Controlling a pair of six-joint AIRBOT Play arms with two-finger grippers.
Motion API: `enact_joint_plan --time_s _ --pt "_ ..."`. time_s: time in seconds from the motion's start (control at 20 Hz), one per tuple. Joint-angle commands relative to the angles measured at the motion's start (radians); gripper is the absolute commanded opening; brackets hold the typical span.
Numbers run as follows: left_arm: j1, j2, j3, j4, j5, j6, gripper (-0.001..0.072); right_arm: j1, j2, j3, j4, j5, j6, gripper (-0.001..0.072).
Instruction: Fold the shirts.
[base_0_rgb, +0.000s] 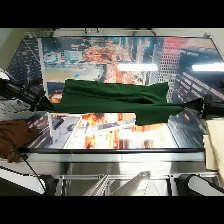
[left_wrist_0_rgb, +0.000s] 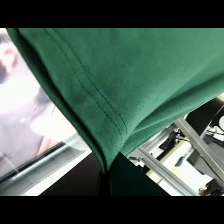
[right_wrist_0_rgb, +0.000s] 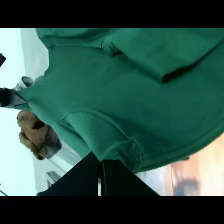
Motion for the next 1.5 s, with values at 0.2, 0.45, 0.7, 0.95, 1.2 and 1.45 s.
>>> enact_joint_plan --time_s 0.2,0.45,0.7,0.95,1.2,1.45 --pt "-0.058 -0.132 0.231 -0.007 0.053 0.000 0.0020 0.145 -0.171 0.081 0.197 -0.335 -0.087 0.0025" --pt "-0.123 -0.319 0.517 -0.006 0.212 -0.038 0.0020 0.263 -0.413 0.263 0.201 -0.458 -0.105 0.0025" --pt "-0.128 -0.380 0.525 -0.105 0.427 -0.051 0.0021 0.279 -0.529 0.291 0.174 -0.539 -0.105 0.0025" --pt "-0.103 -0.379 0.476 -0.214 0.466 -0.048 0.0536 0.285 -0.555 0.291 0.129 -0.534 -0.110 0.0037" --pt "-0.045 -0.378 0.487 -0.216 0.337 -0.051 0.0536 0.221 -0.543 0.345 0.081 -0.339 -0.133 0.0470" --pt "-0.014 -0.352 0.570 -0.216 0.241 -0.105 0.0464 0.146 -0.540 0.433 -0.189 -0.302 -0.010 0.0682"
